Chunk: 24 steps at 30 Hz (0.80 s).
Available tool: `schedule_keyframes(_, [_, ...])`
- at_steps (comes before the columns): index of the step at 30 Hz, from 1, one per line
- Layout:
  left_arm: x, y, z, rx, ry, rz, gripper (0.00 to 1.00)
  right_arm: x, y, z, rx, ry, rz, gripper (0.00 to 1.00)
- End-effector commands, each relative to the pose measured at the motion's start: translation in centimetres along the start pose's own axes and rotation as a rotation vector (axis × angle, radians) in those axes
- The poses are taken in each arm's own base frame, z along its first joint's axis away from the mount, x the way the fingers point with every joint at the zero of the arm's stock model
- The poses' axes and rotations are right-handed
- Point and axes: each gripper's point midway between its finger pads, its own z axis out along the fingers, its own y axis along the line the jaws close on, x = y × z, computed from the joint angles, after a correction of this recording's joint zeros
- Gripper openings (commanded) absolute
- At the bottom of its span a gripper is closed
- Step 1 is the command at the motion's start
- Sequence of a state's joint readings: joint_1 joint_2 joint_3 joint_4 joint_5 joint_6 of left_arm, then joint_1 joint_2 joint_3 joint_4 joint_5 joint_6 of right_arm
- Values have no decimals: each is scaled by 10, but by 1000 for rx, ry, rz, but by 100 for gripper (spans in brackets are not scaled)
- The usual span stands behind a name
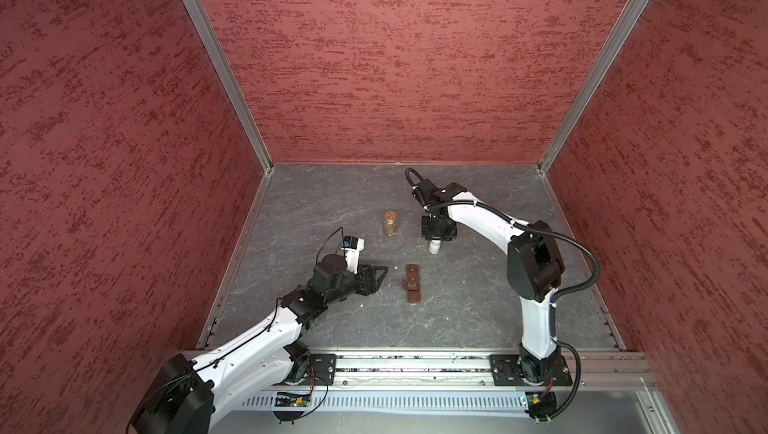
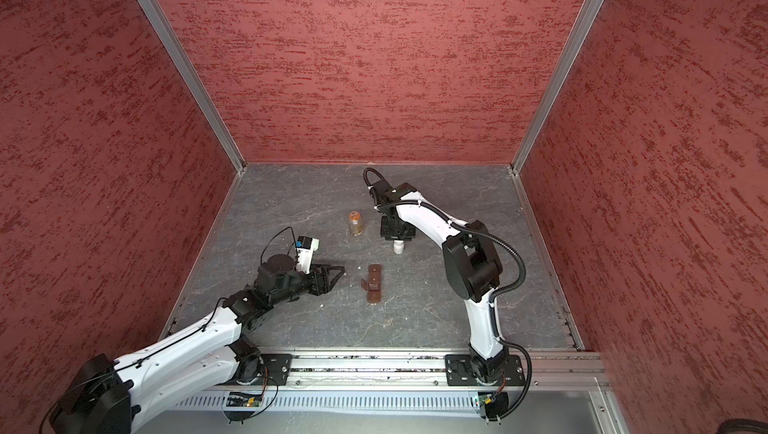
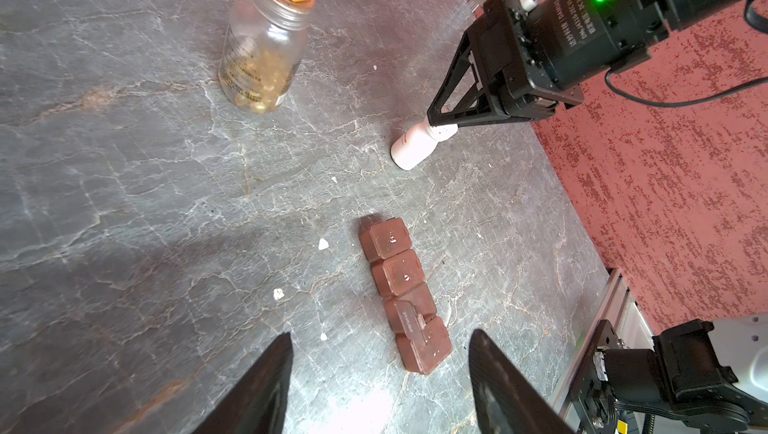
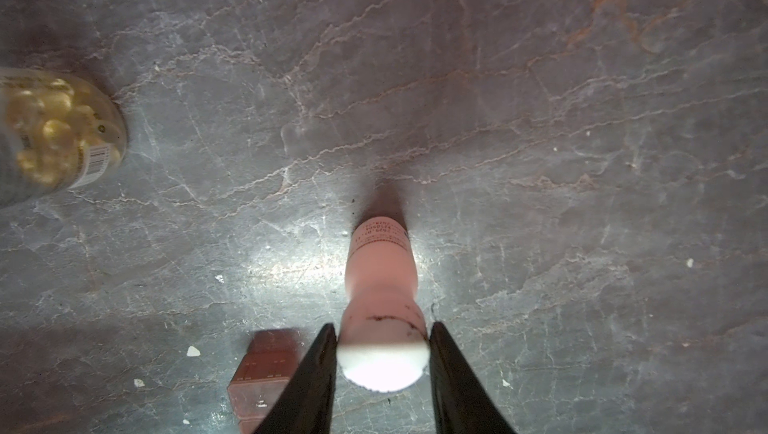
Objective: Sort the pills into containers
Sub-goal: 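Close the right gripper on the white bottle's body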
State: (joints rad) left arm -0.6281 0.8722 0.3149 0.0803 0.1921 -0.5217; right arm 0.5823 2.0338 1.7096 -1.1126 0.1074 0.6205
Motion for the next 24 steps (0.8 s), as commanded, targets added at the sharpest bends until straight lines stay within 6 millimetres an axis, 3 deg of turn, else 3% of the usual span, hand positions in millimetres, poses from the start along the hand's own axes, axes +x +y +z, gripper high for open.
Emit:
schedule_keyframes(1, [4, 3, -3, -3, 6, 12, 68, -5, -5, 2, 19, 0, 11, 40])
schedule_keyframes(8, [4, 5, -5, -10, 8, 16, 68, -4, -5, 5, 16, 10, 11, 39])
schedule_keyframes(13, [3, 6, -7, -9, -3, 19, 67, -6, -7, -1, 13, -1, 14, 31])
schedule_keyframes(20, [-8, -1, -11, 10, -42, 41, 67, -8, 1, -38, -88, -50, 21, 26])
schedule_keyframes(24, [-27, -21, -15, 76, -130, 118, 64, -3, 6, -71, -197, -86, 17, 26])
